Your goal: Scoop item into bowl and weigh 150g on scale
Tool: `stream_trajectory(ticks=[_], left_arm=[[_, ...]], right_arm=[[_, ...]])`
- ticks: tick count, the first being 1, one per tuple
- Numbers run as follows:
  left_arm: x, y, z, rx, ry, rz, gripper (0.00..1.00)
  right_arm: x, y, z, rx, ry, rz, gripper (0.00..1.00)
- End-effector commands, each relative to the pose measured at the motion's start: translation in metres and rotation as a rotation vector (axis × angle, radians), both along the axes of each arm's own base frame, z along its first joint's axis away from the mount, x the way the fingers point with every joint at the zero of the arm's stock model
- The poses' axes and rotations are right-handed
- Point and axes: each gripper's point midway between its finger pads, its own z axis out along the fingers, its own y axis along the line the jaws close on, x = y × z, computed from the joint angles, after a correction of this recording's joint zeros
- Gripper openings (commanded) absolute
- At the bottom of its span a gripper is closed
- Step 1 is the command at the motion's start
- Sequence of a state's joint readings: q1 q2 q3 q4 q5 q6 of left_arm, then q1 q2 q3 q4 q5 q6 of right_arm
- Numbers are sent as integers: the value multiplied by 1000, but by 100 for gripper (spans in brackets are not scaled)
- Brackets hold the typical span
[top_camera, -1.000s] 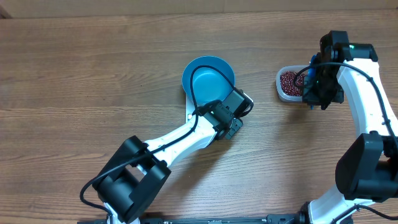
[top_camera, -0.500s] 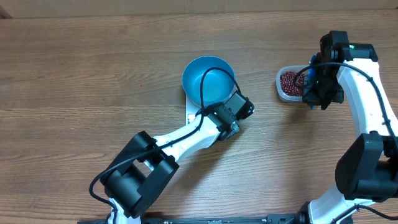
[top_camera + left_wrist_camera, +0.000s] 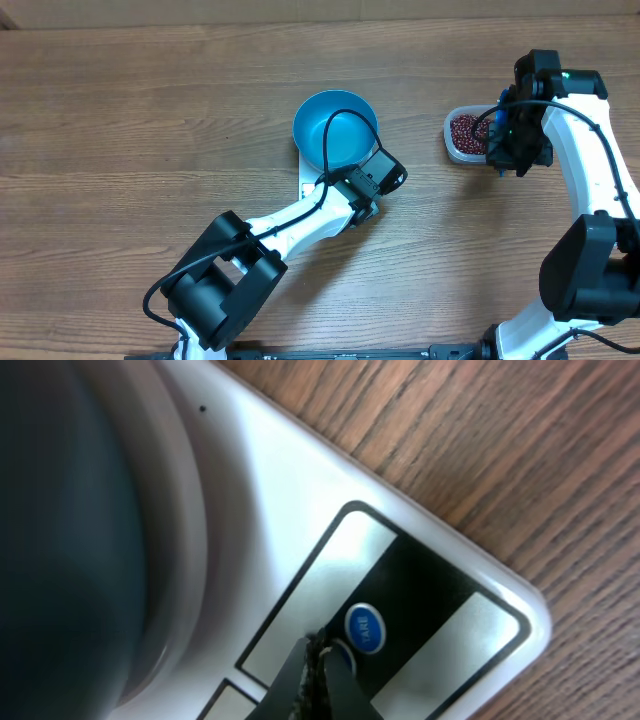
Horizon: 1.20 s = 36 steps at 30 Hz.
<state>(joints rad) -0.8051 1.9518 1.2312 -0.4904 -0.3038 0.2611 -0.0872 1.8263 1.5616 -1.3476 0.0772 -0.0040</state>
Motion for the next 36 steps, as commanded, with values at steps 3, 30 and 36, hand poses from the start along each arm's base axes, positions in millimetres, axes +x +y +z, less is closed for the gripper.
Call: stream_trajectory(ticks=[3,30,36], left_arm=[[-6,18,-22,67,35,37,4],[-30,13,-31,49,166,-41,4],[-26,14,-29,47,146,-11,4]], right_arm=[[4,1,7,1,-29,-1,4],[5,1,7,1,-33,-1,4],[5,1,7,1,-33,-1,4]])
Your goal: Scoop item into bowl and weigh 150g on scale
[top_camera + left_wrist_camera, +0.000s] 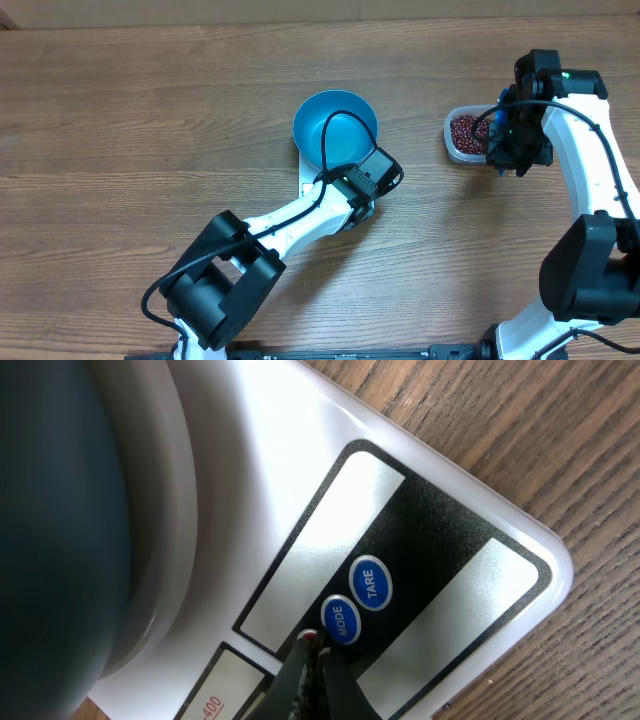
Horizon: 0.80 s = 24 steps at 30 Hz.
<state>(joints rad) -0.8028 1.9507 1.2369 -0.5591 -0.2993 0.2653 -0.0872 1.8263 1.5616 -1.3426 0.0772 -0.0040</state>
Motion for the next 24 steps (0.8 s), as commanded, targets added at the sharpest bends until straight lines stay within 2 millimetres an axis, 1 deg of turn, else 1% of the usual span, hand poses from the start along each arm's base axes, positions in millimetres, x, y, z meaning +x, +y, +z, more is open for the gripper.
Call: stream_trajectory(ticks=[1,7,9,10,11,12,13,14,15,16,17,19,20,21,22,24], left_arm=[[-16,4,-26,5,98,-4,4],[-15,4,-25,4,90,8,4],[-10,1,-17,-1,73,16,4],[-8,-2,-10,-17,64,39,4],[-3,-9,11,-64,53,73,4],[-2,-15,27,-91,50,66,4],[1,-18,47,-117,32,63,4],[2,-20,64,-136,16,62,4],[3,-22,77,-152,5,63,4],[4,-23,96,-182,-15,74,4],[4,-23,107,-202,-28,81,4],[4,-23,123,-232,-49,90,4],[3,-21,129,-241,-55,95,4],[2,-18,129,-238,-48,104,4],[0,-15,126,-232,-35,110,4],[-4,-13,112,-233,10,123,4]], right_arm=[[4,1,7,0,-28,-1,4],[4,0,7,-1,-28,-1,4],[4,0,7,-1,-28,-1,4],[4,0,7,-1,-28,-1,4],[4,0,7,-1,-28,-1,4],[4,0,7,-1,-28,-1,4],[4,0,7,-1,-28,-1,4],[4,0,7,-1,-28,-1,4],[4,0,7,-1,-28,-1,4],[4,0,7,-1,-28,-1,4],[4,0,7,-1,-28,-1,4],[4,0,7,-1,-28,-1,4],[4,0,7,-1,-28,-1,4],[4,0,7,-1,-28,-1,4],[4,0,7,-1,-28,-1,4],[4,0,7,-1,-28,-1,4]])
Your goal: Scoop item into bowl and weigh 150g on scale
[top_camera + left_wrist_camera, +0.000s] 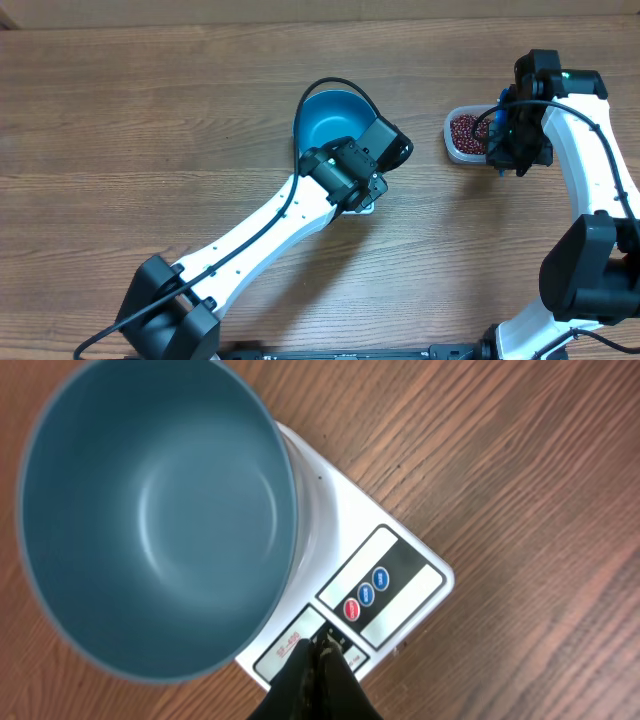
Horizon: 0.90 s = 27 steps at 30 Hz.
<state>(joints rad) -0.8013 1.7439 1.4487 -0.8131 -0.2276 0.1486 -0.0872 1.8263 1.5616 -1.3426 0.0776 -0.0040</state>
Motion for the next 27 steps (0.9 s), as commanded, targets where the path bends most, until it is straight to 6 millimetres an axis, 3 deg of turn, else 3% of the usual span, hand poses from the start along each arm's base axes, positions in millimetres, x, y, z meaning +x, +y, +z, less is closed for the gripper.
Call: stream_trajectory(ticks=[1,6,10,12,21,27], left_arm=[[-6,3,-23,-26,87,40,4],[-11,12,-63,44,154,58,4],[-8,37,-83,137,178,176,4],[-6,47,-83,148,181,213,4],[-19,47,-85,127,264,208,4],[-19,55,-86,109,281,309,4]], right_arm=[[4,0,7,-1,-28,-1,4],[4,1,7,0,-27,-1,4],[4,1,7,0,-28,-1,4],[4,0,7,-1,-28,-1,4],[5,0,7,-1,-32,-2,4],[6,0,7,-1,-36,-2,4]])
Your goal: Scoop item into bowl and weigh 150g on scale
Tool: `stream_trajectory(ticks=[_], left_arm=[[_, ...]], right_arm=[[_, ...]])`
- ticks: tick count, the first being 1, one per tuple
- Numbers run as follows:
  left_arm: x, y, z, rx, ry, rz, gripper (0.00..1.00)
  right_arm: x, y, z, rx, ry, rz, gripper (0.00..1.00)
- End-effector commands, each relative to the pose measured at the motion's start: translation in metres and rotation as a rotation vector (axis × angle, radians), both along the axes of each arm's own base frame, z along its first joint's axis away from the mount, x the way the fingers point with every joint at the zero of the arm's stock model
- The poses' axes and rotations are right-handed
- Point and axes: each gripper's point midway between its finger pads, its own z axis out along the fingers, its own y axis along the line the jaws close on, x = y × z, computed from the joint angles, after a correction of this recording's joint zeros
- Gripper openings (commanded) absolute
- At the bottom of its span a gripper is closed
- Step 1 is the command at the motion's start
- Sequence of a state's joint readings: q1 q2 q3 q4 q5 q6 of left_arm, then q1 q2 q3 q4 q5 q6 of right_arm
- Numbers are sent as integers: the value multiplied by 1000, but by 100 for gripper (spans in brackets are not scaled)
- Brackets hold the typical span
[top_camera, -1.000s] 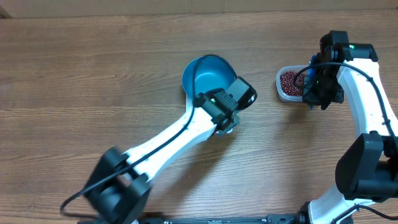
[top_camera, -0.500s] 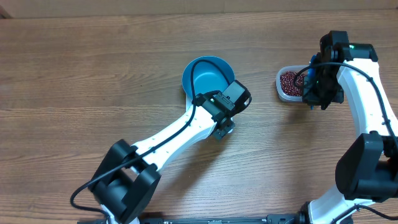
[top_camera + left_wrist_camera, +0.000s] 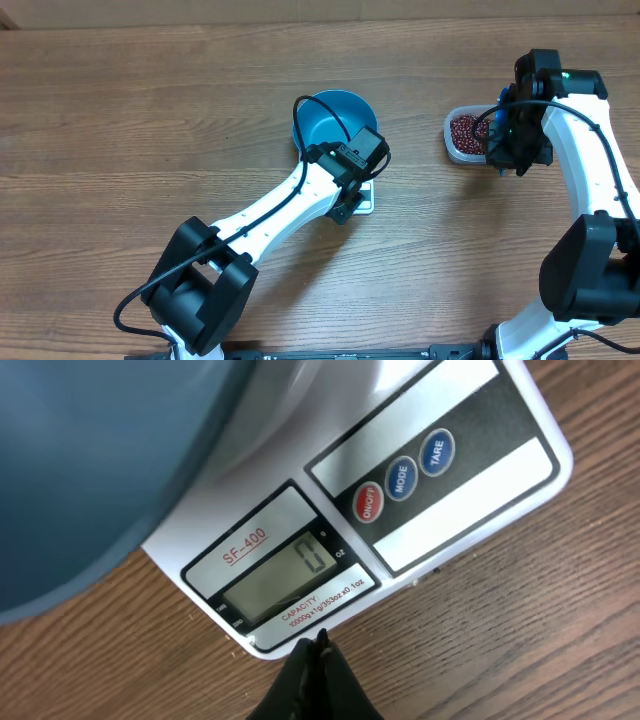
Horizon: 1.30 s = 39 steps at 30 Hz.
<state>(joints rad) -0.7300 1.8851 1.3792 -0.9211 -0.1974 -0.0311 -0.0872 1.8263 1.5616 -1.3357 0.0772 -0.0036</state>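
A blue bowl (image 3: 333, 118) stands empty on the white scale (image 3: 364, 197). In the left wrist view the scale's display (image 3: 287, 572) reads 0, with a red ON/OFF button (image 3: 367, 505) and blue MODE and TARE buttons beside it. My left gripper (image 3: 320, 641) is shut, holding nothing, its tips just off the scale's front edge by the display. My right gripper (image 3: 502, 150) hangs over the right edge of a small tub of red beans (image 3: 464, 134). Its fingers are hidden under the wrist, with something blue showing beside them.
Bare wooden table (image 3: 150, 120) lies all round. The left arm (image 3: 280, 215) stretches from the near edge up to the scale. The right arm (image 3: 600, 180) runs along the right side.
My left gripper was high above the scale with the whole bowl in view. It is now low at the scale's front edge, and the display shows 0. The right arm has not moved.
My shut left fingertips were first down at the MODE button beside TARE, then over the red button next to MODE. After that the gripper stood high over scale and bowl, and now it is low by the display reading 0. The right gripper stayed at the bean tub.
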Motion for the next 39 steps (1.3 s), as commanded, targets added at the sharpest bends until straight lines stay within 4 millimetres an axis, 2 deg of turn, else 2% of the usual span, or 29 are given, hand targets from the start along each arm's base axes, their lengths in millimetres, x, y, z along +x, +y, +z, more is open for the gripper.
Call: stream_trajectory(ticks=[1,7,12,15,17,19,21,22,26,29,39], left_arm=[[-2,6,-1,-16,19,91,4],[0,9,-1,-13,16,102,4],[-10,-7,3,-91,90,32,4],[-6,-19,36,-162,62,7,4],[1,-27,68,-214,3,-33,4],[11,-34,108,-276,-90,-54,4],[22,-29,135,-285,-175,-38,4],[27,-23,140,-275,-202,-19,4],[45,8,135,-251,-206,99,4],[54,23,133,-283,-184,157,4],[74,45,136,-363,-170,208,4]], right_arm=[[4,1,7,0,-29,-1,4],[7,2,7,10,-41,-1,4],[7,2,7,10,-41,-1,4],[7,4,7,18,-42,-1,4],[7,5,7,28,-42,0,4],[7,5,7,27,-42,-1,4],[8,5,7,27,-46,0,4],[8,5,7,27,-47,0,4],[11,5,7,27,-57,-1,4],[13,5,7,26,-67,0,4],[15,5,7,25,-74,0,4]])
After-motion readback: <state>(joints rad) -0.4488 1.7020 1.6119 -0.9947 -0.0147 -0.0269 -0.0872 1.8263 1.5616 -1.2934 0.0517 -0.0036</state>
